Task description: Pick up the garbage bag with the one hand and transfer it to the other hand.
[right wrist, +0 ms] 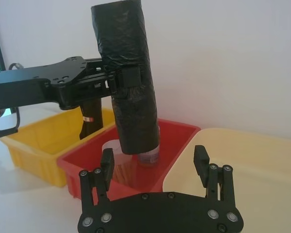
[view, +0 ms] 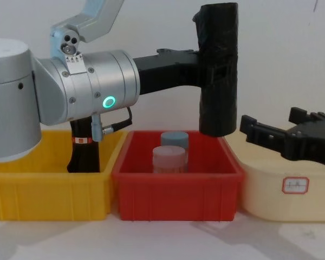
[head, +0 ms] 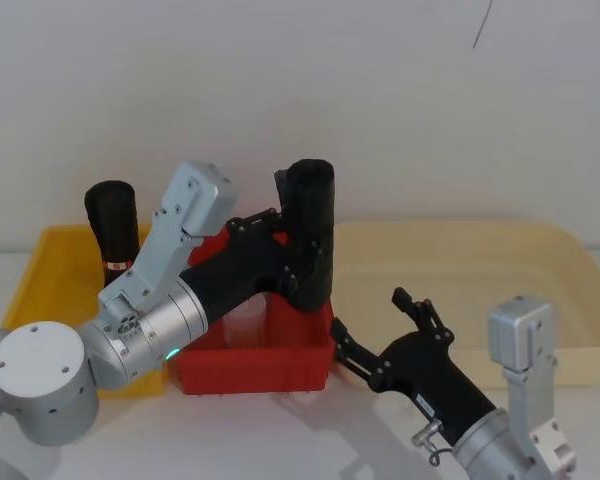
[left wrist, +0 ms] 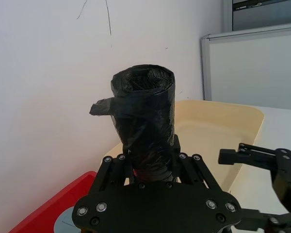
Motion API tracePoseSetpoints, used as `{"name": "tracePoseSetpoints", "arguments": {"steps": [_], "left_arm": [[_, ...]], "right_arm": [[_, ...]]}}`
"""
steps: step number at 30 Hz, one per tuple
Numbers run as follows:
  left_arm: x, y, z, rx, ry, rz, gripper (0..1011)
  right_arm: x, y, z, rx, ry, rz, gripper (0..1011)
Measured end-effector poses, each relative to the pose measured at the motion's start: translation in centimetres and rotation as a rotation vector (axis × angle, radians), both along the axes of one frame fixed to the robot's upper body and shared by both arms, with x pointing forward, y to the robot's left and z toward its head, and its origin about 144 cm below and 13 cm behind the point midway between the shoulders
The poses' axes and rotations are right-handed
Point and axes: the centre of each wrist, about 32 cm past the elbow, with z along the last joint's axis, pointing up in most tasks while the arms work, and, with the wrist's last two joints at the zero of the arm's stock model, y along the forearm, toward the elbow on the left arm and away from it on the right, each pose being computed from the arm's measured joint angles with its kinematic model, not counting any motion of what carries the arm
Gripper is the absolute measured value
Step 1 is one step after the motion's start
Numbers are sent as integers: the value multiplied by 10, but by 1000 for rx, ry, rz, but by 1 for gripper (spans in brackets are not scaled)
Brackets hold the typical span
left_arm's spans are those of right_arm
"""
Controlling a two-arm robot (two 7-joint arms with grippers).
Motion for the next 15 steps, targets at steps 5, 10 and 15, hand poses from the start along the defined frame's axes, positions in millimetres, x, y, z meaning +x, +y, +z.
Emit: {"name": "tracePoseSetpoints", "arguments": {"steps": [5, 10, 15], "left_arm": [[0, 0, 0, 0, 0, 0, 404], [0, 0, 0, 0, 0, 0, 404], [0, 0, 0, 0, 0, 0, 404]], "right_arm": [[6, 3, 1, 1, -2, -5, 1000], [10, 5, 1, 1, -3, -8, 1000], [13, 5, 1, 0, -3, -12, 1000]]}}
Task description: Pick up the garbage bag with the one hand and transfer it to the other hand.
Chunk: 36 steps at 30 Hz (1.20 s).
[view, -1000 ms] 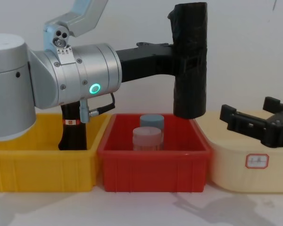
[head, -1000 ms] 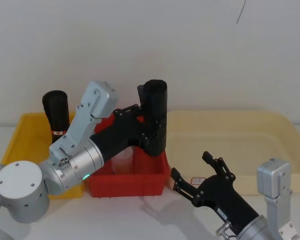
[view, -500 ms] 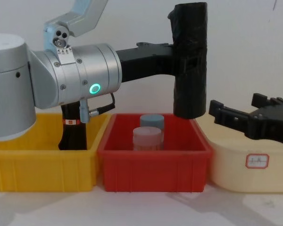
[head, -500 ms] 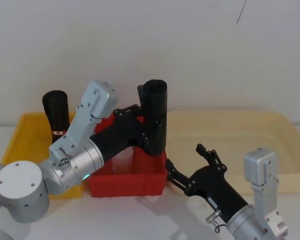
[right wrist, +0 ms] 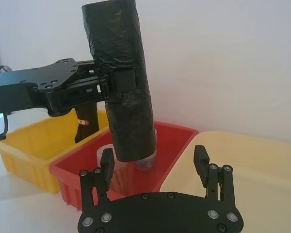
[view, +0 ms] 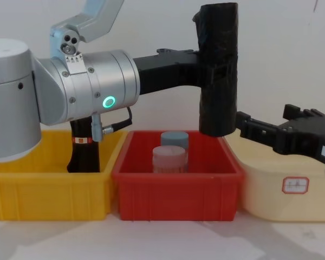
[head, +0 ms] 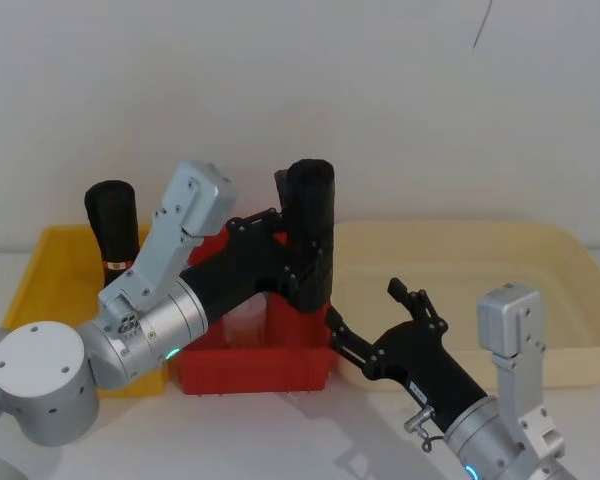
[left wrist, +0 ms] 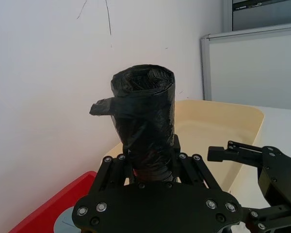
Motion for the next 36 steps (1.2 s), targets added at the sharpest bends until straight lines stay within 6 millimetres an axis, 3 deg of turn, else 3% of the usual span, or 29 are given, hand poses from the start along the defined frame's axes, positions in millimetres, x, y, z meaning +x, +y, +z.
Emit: {"name": "tracePoseSetpoints", "arguments": {"steps": [36], "left_arm": [[0, 0, 0, 0, 0, 0, 404]], "right_arm": [[6, 0, 1, -4, -17, 17, 1000]]}}
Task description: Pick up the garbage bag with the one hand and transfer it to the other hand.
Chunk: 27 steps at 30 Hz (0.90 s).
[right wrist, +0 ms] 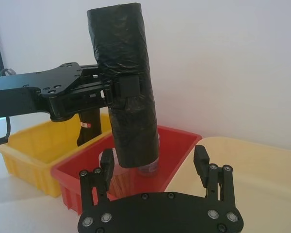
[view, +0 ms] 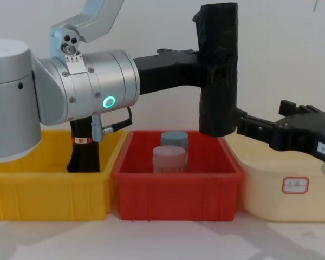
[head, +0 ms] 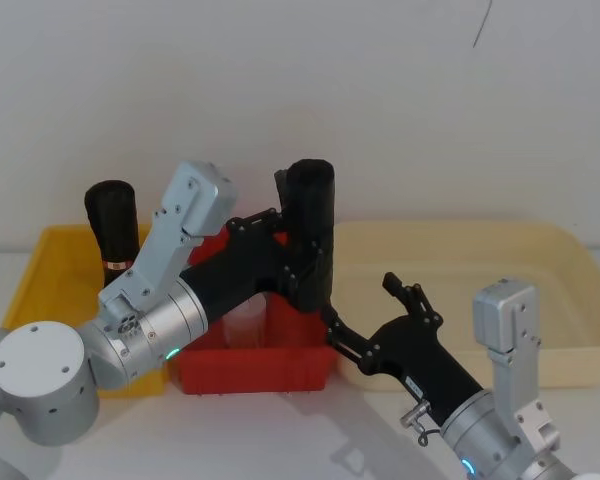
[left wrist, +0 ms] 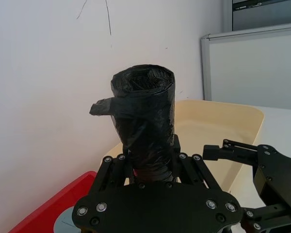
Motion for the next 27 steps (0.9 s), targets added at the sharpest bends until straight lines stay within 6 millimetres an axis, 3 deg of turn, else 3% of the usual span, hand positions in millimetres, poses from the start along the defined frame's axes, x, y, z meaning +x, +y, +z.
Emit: {"name": "tracePoseSetpoints", "arguments": {"steps": [27], "left_arm": [[0, 0, 0, 0, 0, 0, 404]], "right_arm": [[7, 12, -1, -5, -14, 38, 1000]]}}
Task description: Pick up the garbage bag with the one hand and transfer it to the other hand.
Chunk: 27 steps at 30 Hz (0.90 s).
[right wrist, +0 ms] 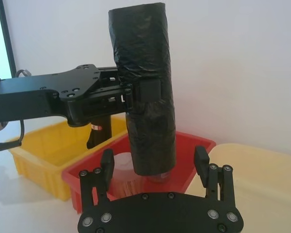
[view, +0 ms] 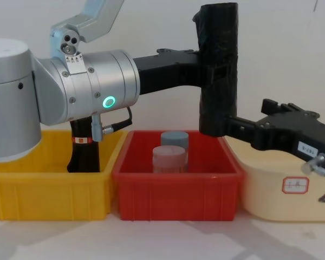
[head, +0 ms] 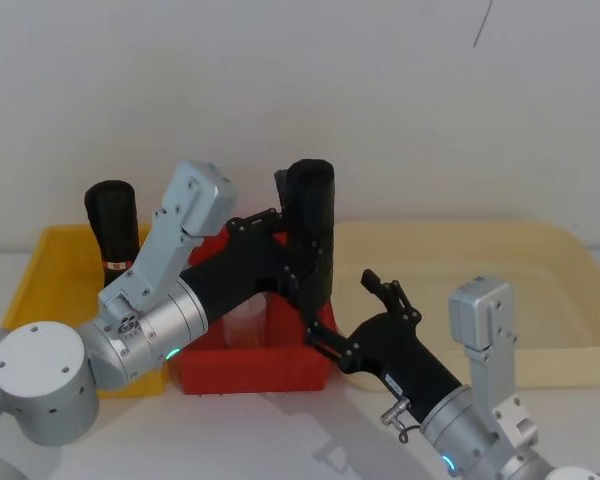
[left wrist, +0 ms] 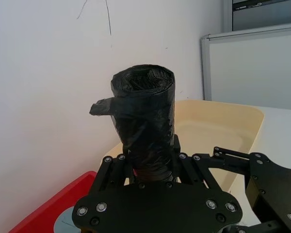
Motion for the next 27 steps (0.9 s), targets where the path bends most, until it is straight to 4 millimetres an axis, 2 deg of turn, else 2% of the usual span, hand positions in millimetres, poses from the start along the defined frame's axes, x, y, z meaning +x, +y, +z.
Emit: {"name": "tracePoseSetpoints", "arguments": {"steps": [27], "left_arm": [[0, 0, 0, 0, 0, 0, 404]], "right_arm": [[18, 17, 6, 3, -3, 4, 1000]]}}
